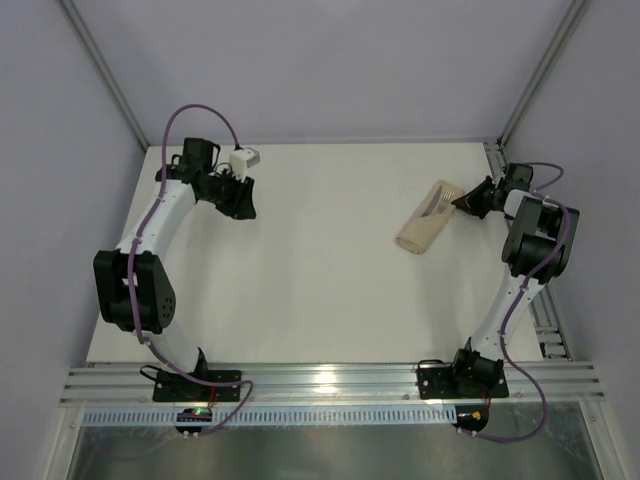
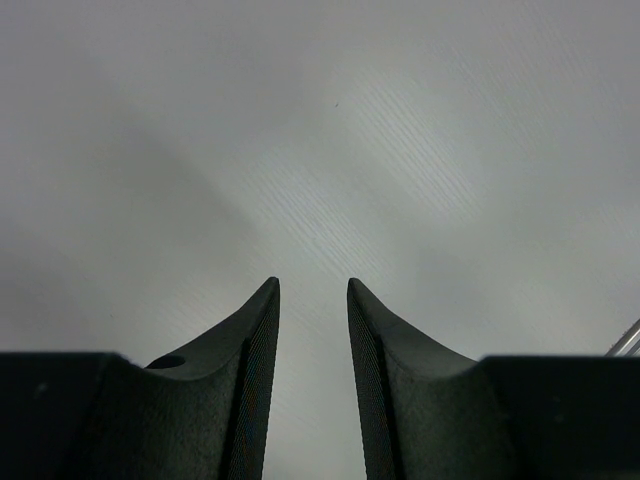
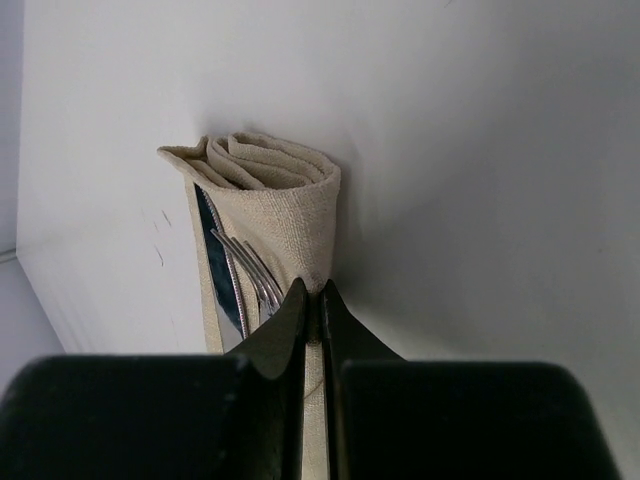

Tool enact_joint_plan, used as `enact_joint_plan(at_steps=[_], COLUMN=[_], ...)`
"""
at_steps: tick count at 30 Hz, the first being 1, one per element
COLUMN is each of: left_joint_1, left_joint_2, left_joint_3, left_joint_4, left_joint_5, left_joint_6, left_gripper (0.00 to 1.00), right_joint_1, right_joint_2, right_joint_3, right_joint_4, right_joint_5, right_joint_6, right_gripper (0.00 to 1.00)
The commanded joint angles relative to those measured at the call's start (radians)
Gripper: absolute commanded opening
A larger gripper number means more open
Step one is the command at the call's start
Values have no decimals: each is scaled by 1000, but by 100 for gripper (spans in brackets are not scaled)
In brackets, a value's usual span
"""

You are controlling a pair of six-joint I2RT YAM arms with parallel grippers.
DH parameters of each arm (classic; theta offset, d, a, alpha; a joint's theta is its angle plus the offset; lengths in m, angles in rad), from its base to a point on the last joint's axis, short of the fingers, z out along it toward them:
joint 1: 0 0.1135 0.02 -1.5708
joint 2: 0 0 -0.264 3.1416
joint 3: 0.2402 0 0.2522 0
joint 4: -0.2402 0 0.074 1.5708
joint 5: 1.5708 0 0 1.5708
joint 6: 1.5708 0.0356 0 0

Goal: Fold the napkin into a case and place the utensils inside
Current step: Move the smaller rectangle folded napkin to the corner of the board, then reset both arms

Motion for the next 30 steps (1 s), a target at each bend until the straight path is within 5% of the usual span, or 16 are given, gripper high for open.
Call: enact_joint_plan(at_steps=[1, 8, 10, 13, 19, 22, 24, 30], left_joint_1=[12, 14, 14, 14, 15, 20, 31, 72], left_joint_2=[-48, -60, -68, -86, -147, -198, -251, -342], left_joint_3=[4, 0, -3, -5, -25, -71, -129, -317], left_joint_4=[-20, -37, -34, -36, -63, -63, -40, 79], left_joint_5=[2, -11, -21, -30, -97, -155, -218, -394], left_joint_6=[25, 28, 28, 22, 28, 29, 31, 17], left_gripper=[36, 39, 40, 45, 56, 75, 99, 99], right_joint_1=[-27, -55, -55, -58, -59, -59, -59, -58], right_joint_2=[25, -38, -113, -196, -528, -737, -902, -1208], right_joint_3=[66, 72, 51, 26, -161, -311, -436, -705], right_joint_4=[19, -47, -70, -113, -122, -118, -83, 45], right_joint_5=[15, 44, 104, 173, 415, 636, 790, 882], right_joint_6=[23, -48, -71, -114, -161, -161, -142, -63], right_gripper=[4, 53, 74, 84, 90, 90, 90, 91])
